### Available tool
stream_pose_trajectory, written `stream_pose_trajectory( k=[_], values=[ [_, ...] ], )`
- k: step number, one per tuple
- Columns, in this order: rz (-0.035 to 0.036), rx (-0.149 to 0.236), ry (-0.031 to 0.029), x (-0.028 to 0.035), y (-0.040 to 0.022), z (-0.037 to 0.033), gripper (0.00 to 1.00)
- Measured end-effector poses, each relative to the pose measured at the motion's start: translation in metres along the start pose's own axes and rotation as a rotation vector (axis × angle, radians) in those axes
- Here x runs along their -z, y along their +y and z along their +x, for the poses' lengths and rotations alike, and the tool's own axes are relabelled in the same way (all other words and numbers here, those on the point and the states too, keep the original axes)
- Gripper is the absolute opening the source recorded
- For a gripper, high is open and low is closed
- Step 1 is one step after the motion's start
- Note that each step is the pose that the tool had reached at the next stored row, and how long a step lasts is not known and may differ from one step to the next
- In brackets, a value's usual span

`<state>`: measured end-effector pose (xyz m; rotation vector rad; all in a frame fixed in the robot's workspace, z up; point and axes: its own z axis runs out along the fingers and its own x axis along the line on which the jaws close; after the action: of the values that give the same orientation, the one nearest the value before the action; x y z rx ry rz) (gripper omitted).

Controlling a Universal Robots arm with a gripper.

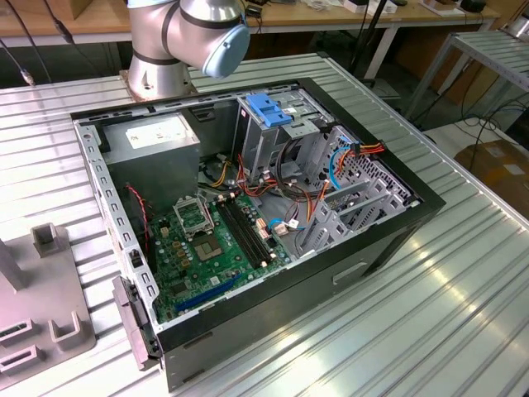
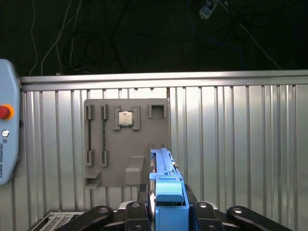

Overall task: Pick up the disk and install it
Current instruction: 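Pick up the disk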

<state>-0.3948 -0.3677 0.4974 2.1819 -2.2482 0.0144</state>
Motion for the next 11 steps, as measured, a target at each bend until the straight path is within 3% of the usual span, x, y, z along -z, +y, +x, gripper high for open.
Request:
stream_pose_trajectory(
  k=[5, 8, 11],
  values=[
    [0.0000, 0.000, 0.0000, 0.0000, -0.0072, -0.0002, 0.37],
    [0.0001, 0.000, -0.0001, -0.0001, -0.0156, -0.0005, 0.37],
    [0.0000, 0.000, 0.0000, 0.0000, -0.0201, -0.0006, 0.37]
  ],
)
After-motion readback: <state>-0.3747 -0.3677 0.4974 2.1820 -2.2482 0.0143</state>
